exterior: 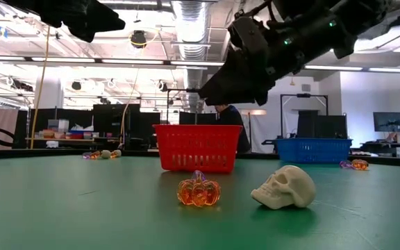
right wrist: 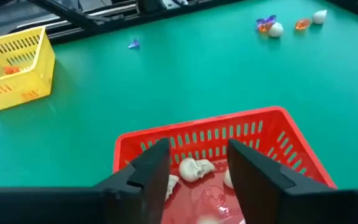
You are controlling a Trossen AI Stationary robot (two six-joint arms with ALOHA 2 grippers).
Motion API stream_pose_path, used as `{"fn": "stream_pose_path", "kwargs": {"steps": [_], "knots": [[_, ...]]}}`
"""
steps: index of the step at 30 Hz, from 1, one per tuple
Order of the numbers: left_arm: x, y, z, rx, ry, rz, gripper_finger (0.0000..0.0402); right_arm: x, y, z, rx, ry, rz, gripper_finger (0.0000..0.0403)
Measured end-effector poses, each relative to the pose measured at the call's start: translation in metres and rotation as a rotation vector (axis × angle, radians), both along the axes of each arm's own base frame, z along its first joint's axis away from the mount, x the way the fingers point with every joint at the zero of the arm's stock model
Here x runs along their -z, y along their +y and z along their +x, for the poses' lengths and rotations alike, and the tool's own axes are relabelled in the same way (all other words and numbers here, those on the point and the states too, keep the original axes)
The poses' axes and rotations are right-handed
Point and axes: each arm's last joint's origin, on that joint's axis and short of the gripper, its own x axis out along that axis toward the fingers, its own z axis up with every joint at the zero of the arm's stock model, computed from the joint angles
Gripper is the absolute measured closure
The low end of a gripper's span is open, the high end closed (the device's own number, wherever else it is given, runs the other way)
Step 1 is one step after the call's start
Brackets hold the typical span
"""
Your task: Sort Halloween decoration
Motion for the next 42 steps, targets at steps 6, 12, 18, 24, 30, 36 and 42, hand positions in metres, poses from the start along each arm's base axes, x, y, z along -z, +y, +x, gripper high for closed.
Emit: {"fn": "stream_pose_path", "kwargs": {"steps": [6,12,18,24,30,36,42], "knots": [[0.000,0.000,0.000,-0.001,0.000,-0.011,0.0292,-0.010,-0.002,-0.007,-0.050,0.022,0.042,0.0176],[0.002,0.000,0.000,-0.004,0.019,-0.020,0.0292,-0.027,0.016,-0.043,-0.209,0.228,0.293,0.0183],[0.002,0.000,0.000,-0.005,0.018,-0.023,0.0292,-0.029,0.077,-0.092,-0.311,0.461,0.448,0.0192],[0.002,0.000,0.000,-0.008,0.010,-0.045,0.0292,-0.016,0.143,-0.132,-0.412,0.564,0.481,0.0194],[0.001,0.000,0.000,-0.009,0.005,-0.051,0.0292,0.001,0.158,-0.157,-0.242,0.745,0.574,0.0194],[0.001,0.000,0.000,-0.009,0.006,-0.050,0.0292,0.007,0.150,-0.167,-0.105,0.853,0.556,0.0194],[0.001,0.000,0.000,-0.007,0.009,-0.036,0.0292,0.008,0.151,-0.171,-0.113,0.882,0.549,0.0194]]}}
